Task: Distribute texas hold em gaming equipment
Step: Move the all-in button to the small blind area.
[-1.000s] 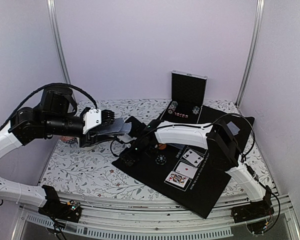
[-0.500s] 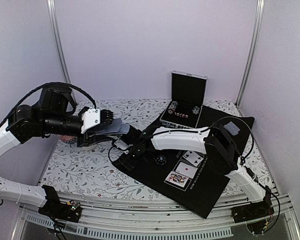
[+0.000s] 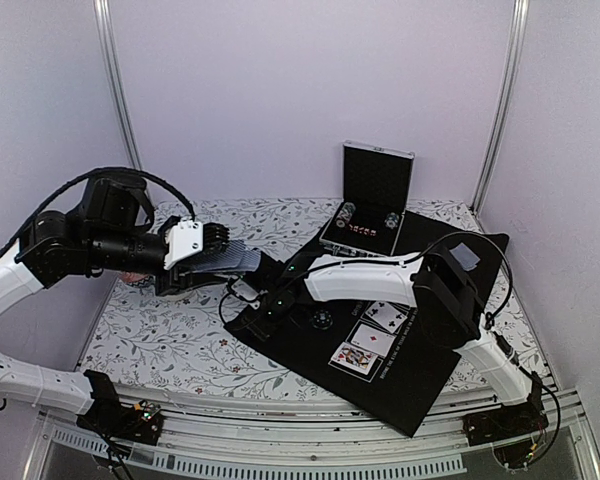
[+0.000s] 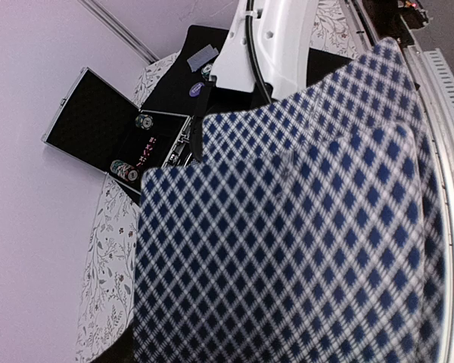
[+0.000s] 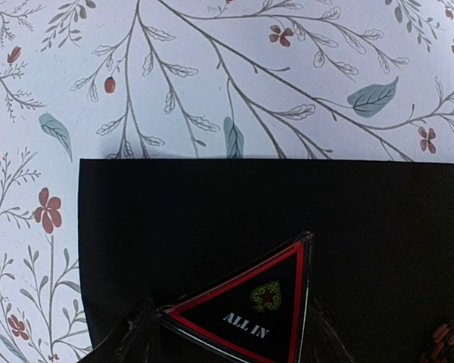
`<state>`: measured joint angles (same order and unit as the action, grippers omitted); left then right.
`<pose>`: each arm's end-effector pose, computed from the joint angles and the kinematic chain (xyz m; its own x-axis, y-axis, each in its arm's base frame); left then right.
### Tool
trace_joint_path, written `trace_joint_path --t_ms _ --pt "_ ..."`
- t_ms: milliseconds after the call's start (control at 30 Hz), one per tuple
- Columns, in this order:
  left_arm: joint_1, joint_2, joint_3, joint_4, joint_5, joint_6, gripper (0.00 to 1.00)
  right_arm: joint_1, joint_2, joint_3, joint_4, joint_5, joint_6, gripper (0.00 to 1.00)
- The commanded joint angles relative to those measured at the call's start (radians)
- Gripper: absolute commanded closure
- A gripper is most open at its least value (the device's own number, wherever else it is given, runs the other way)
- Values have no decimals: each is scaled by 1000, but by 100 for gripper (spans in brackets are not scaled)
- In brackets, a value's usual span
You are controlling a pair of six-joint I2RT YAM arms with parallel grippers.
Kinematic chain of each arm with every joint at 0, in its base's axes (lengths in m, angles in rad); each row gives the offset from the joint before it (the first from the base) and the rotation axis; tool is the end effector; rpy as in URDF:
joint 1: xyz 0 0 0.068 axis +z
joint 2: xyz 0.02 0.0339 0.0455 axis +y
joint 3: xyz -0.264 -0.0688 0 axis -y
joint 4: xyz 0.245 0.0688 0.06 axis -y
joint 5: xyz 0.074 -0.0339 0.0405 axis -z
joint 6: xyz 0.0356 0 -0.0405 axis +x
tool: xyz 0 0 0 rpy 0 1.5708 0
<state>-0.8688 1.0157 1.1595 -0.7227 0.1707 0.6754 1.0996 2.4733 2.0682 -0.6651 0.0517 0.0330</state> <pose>0.1284 -0.1612 0.3727 0.2521 0.6560 -0.7114 0.8798 0.1507 0.4508 0.2416 0.4702 0.1396 -0.4270 -0.7656 -0.4812 -0.8650 0.5010 -0.0295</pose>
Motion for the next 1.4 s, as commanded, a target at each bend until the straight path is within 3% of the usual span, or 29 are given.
trace_joint_path --t_ms 0,333,633,800,1067,1367 --pt "-15 -9 -6 20 -7 -7 51 0 -59 -52 -20 43 23 51" --pt "-16 -35 -23 20 -18 -14 51 -16 -189 -87 95 -36 27 56" --pt "-16 -30 -19 16 -26 -8 51 -93 -282 -143 187 -156 79 59" --pt "-17 -5 -14 17 -30 3 51 -168 -373 -197 191 -145 121 59" --pt "-18 21 -22 60 -24 22 51 -410 -639 -489 136 -36 176 60" --pt "-28 27 -54 119 -46 49 51 -790 -949 -984 119 -20 232 60"
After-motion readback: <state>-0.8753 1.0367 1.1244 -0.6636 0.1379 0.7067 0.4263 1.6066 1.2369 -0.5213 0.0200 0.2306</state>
